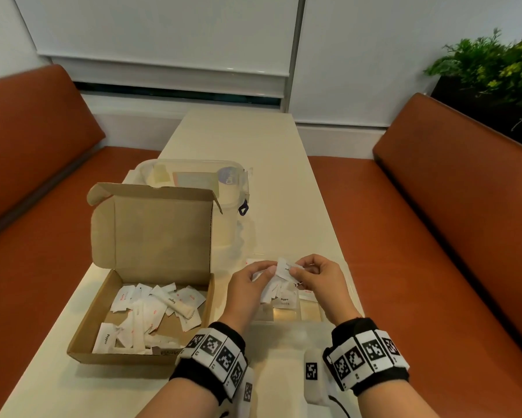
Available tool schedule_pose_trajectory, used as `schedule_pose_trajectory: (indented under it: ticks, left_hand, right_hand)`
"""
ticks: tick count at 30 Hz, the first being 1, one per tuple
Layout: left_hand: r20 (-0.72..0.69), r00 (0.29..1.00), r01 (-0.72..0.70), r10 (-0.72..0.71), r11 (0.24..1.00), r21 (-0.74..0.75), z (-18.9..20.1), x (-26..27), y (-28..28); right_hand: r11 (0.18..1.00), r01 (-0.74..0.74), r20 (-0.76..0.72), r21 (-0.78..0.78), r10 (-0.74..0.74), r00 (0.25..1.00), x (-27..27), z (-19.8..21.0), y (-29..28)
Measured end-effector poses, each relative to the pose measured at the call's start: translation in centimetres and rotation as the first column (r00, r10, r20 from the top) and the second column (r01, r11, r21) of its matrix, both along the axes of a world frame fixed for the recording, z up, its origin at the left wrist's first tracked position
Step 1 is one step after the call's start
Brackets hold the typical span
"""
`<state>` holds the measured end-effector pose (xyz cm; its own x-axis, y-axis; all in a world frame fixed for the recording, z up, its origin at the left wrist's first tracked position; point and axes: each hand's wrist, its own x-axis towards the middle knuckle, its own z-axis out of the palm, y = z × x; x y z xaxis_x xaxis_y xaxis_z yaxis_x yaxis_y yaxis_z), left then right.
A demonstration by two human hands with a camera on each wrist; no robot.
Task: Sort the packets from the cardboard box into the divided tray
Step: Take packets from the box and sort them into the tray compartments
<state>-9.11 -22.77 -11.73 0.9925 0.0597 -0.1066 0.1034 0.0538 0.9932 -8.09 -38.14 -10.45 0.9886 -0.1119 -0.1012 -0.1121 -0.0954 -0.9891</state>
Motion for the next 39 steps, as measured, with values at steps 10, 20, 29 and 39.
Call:
schedule_pose_trajectory:
  ticks: [10, 20, 29, 39]
  left_hand:
    - [0.002, 1.000, 0.021, -0.021, 0.997, 0.077, -0.6, 0.1, -0.2]
    - [0.005, 0.999, 0.038, -0.039, 0.995, 0.094, -0.7, -0.1, 0.0]
    - [-0.031, 0.999, 0.021, -0.017, 0.994, 0.105, -0.3, -0.3, 0.1]
    - [-0.038, 0.999, -0.013, 0.024, 0.963, 0.268, -0.1, -0.4, 1.2]
  right_hand:
    - [0.987, -0.009, -0.063, 0.158, 0.020, 0.998, -0.7, -0.8, 0.7]
    - [0.990, -0.110, -0.030, -0.090, 0.108, 0.994, 0.1, 0.9, 0.6]
    - [0.968, 0.102, -0.080, 0.228, -0.086, 0.993, -0.4, 0.0, 1.9]
    - [0.895, -0.123, 0.027, -0.429, 0.149, 0.988, 0.8, 0.9, 0.9]
